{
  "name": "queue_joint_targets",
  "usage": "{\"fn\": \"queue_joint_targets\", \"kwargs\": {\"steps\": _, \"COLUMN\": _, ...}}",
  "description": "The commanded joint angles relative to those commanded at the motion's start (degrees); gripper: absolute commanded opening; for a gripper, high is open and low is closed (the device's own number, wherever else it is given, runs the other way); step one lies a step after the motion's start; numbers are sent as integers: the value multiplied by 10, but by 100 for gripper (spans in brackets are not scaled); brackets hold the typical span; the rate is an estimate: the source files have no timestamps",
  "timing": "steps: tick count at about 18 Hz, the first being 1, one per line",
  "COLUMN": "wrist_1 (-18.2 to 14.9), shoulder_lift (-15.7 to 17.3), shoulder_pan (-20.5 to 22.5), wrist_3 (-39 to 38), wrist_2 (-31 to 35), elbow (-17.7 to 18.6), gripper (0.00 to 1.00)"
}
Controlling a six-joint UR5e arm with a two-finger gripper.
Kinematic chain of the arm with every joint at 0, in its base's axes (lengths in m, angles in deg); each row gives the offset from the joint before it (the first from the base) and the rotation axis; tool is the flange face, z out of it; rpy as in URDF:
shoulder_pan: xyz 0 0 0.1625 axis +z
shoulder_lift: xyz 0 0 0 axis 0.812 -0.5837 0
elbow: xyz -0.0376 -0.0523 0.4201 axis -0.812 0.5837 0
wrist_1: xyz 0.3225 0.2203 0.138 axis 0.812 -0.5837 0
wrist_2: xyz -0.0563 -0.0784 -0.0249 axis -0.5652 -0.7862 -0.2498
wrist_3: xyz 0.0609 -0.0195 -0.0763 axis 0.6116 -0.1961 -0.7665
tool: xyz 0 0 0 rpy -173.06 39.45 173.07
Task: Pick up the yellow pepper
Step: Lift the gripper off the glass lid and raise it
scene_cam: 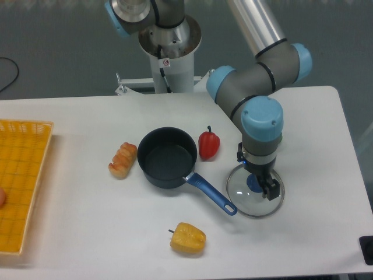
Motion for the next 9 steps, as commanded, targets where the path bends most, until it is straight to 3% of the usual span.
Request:
{"fn": "queue_joint_targets", "kwargs": {"steps": 4, "wrist_1": 0, "shoulder_lift": 7, "shoulder_pan": -1, "wrist_3": -3, "wrist_2": -6, "elbow": 3, "gripper": 100}}
{"fn": "queue_joint_targets", "kwargs": {"steps": 9, "wrist_1": 0, "shoulder_lift": 16, "shoulder_pan": 1, "wrist_3": -154, "wrist_2": -86, "elbow": -22, "gripper": 100}}
